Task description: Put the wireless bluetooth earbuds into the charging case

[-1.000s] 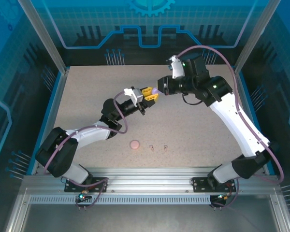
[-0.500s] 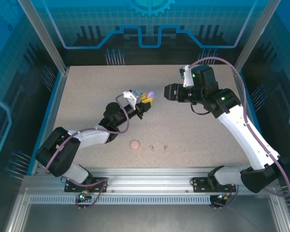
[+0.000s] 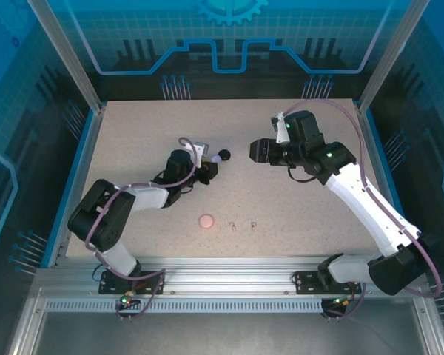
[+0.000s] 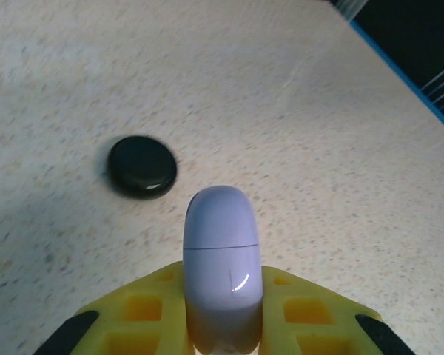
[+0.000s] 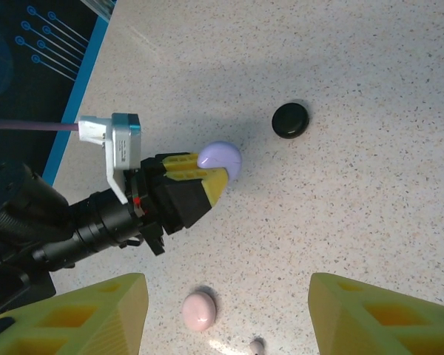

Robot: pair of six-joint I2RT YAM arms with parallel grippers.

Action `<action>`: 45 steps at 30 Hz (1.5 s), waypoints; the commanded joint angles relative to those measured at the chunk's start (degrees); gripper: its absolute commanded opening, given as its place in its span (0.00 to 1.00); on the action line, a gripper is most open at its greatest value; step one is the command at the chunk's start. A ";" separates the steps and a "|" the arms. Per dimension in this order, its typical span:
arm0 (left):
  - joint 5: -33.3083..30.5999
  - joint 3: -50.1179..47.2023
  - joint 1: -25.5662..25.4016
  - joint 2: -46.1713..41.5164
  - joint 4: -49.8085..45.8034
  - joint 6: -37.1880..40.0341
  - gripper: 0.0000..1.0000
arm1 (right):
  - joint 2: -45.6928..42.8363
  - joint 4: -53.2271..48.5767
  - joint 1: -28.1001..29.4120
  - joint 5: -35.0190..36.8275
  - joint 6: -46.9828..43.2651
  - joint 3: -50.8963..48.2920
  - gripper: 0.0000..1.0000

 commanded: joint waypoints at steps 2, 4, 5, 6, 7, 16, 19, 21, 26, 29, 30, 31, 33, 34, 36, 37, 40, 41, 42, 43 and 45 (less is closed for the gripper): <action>4.28 4.71 2.51 3.05 -5.98 -4.09 0.00 | 0.11 1.43 0.69 1.41 0.74 -0.89 0.61; 5.18 6.28 3.34 4.71 -7.57 -4.45 0.00 | 0.51 1.48 1.07 1.74 0.74 -1.03 0.61; 5.40 6.84 3.68 5.30 -7.89 -4.59 0.00 | 0.68 1.51 1.23 1.98 0.74 -1.03 0.61; 5.56 7.35 4.00 5.91 -7.98 -4.73 0.00 | 0.85 1.41 1.50 2.22 0.67 -1.03 0.61; 5.57 7.96 4.32 6.43 -8.36 -4.87 0.02 | 1.02 1.34 1.63 2.44 0.56 -1.01 0.61; 8.67 15.97 7.02 13.11 -15.48 -5.30 0.09 | 1.86 1.12 3.33 3.84 0.65 -1.71 0.62; 9.16 17.50 7.83 14.67 -17.70 -5.26 0.13 | 1.95 1.08 3.80 4.24 0.65 -1.80 0.62; 9.84 18.61 8.35 15.67 -19.49 -4.96 0.15 | 2.12 0.91 4.07 4.45 0.65 -1.75 0.62; 10.00 19.48 8.89 17.12 -21.54 -4.16 0.20 | 2.51 0.64 4.60 4.95 0.74 -1.76 0.63; 9.65 19.90 9.02 17.62 -22.73 -3.60 0.25 | 2.59 0.64 4.85 5.26 0.79 -1.73 0.64; 9.41 20.05 9.07 17.74 -23.22 -3.34 0.28 | 2.58 0.55 4.86 5.26 0.66 -1.62 0.64; 9.26 20.16 9.16 17.82 -23.57 -3.15 0.29 | 2.61 0.52 4.94 5.26 0.65 -1.55 0.65; 8.88 20.27 9.32 17.84 -24.26 -2.78 0.33 | 2.65 0.40 4.90 5.26 0.48 -1.33 0.66; 8.73 20.27 9.40 17.84 -24.48 -2.63 0.34 | 2.72 0.31 4.94 5.33 0.41 -1.29 0.66; 8.46 20.27 9.66 17.59 -24.94 -2.16 0.37 | 2.74 0.19 5.02 5.39 0.31 -1.15 0.68; 8.21 20.20 9.77 17.32 -25.10 -1.94 0.39 | 2.74 0.12 5.17 5.43 0.23 -1.18 0.68; 7.32 19.84 10.34 16.20 -25.40 -0.89 0.43 | 2.84 0.04 5.21 5.61 0.12 -1.19 0.70; 7.11 19.68 10.68 15.63 -25.48 -0.53 0.44 | 2.83 0.02 5.30 5.56 0.04 -1.14 0.71; 6.97 19.57 11.03 15.00 -25.63 -0.25 0.45 | 2.92 0.02 5.46 5.67 -0.03 -1.14 0.72; 6.85 19.48 11.36 14.50 -25.76 0.01 0.47 | 3.01 -0.06 5.55 5.70 -0.12 -1.18 0.72; 6.85 19.32 12.09 13.18 -26.06 0.62 0.49 | 3.09 -0.18 5.83 6.00 -0.23 -1.10 0.73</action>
